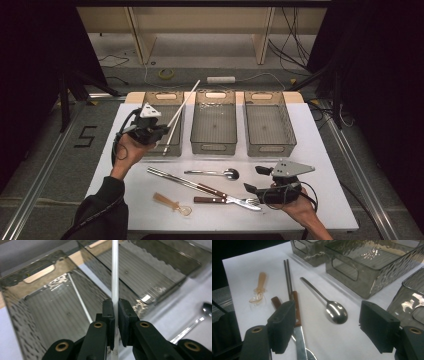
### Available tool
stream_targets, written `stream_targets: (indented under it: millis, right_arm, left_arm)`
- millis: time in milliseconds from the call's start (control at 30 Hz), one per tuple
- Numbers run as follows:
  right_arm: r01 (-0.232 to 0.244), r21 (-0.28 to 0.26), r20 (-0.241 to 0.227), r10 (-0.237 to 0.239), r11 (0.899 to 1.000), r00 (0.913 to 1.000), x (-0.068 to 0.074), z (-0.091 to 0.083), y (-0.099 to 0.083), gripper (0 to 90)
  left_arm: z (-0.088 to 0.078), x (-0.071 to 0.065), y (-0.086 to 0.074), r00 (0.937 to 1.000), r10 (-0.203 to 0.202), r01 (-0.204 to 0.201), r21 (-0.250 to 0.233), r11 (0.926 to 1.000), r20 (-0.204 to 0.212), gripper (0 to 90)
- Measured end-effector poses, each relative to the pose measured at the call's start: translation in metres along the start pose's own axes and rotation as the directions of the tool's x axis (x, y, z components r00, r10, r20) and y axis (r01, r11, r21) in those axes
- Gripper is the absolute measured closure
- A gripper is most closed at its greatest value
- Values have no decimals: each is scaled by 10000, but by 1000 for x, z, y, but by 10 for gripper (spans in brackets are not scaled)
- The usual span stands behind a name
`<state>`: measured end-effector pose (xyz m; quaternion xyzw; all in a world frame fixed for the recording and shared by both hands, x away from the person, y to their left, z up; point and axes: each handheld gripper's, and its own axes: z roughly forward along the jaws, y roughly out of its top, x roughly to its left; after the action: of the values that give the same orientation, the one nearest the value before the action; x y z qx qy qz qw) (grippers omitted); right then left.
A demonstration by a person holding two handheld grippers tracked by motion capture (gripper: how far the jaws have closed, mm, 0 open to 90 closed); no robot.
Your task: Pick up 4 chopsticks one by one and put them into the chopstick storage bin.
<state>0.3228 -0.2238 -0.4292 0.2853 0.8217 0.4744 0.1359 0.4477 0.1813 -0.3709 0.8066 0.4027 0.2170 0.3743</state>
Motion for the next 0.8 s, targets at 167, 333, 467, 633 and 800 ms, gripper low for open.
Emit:
stream_targets:
  millis: [167, 333, 467, 633, 800]
  right_arm:
    - [-87, -98, -104, 86, 9999, 9999, 6, -3, -2, 284]
    - [-12, -5, -264, 12, 10000, 9997, 9, -4, -3, 280]
    - [12, 93, -276, -10, 10000, 9996, 10, -3, -4, 280]
    - [30, 106, -467, -25, 9999, 9989, 11, -3, -3, 277]
    - [163, 143, -536, -155, 9998, 9984, 13, -3, -3, 276]
  left_arm:
    - [6, 16, 1, 9989, -371, 376, 138, 9992, -293, 836]
    - [16, 30, -2, 9961, -802, 805, 63, 9967, -371, 835]
    - [21, 40, -3, 9915, -1180, 1186, 68, 9929, -550, 835]
    - [27, 48, -9, 9857, -1516, 1533, 184, 9880, -732, 834]
    - [34, 52, -18, 9812, -1745, 1769, 233, 9839, -827, 833]
